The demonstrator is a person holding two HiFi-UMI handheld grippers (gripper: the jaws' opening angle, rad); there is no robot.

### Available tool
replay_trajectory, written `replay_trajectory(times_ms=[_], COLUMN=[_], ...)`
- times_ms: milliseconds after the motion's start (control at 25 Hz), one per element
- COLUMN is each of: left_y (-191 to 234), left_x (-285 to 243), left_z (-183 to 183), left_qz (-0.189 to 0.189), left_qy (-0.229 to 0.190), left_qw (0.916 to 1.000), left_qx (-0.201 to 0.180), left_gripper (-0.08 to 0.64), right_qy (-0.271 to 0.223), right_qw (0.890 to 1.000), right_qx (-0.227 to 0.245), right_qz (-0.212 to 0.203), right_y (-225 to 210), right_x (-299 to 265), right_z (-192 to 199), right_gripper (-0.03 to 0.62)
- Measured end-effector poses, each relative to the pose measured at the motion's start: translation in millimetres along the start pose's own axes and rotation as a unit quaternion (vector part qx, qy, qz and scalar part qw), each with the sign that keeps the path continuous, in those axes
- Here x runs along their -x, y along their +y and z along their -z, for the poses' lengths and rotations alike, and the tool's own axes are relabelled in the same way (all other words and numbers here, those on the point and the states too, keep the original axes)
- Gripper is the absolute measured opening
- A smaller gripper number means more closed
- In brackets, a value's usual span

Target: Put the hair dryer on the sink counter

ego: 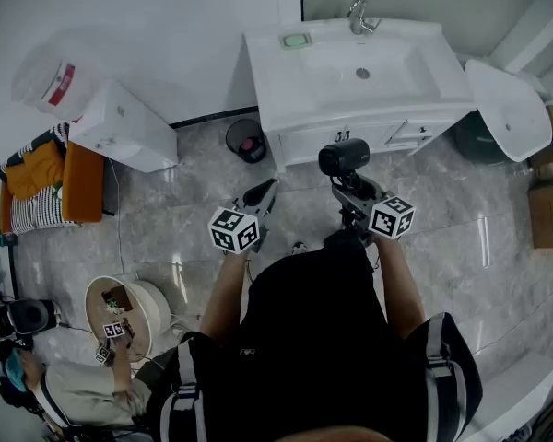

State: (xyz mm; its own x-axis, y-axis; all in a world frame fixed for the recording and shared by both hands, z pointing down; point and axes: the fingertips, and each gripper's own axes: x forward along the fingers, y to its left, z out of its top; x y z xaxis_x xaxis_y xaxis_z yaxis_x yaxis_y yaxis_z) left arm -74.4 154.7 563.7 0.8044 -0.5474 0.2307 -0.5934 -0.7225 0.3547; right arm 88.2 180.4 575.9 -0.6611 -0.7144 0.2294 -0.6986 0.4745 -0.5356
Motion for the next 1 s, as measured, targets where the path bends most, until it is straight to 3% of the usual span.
replay_trajectory(times_ms=[1000], left_y=[32.0], left_x=[6.6], left_z=[-3.2], left_qz=[-0.024], left_qy=[0.008], left_qw=[0.9995], left_qx=[0.015], left_gripper=[0.020], right_qy=[0.016], right_qw=[1.000], right_qx=[-0.013], right_qz=[-0.006], right_y=[-10.0], right_x=[-29.9], right_z=[-4.7], right_gripper=[0.325])
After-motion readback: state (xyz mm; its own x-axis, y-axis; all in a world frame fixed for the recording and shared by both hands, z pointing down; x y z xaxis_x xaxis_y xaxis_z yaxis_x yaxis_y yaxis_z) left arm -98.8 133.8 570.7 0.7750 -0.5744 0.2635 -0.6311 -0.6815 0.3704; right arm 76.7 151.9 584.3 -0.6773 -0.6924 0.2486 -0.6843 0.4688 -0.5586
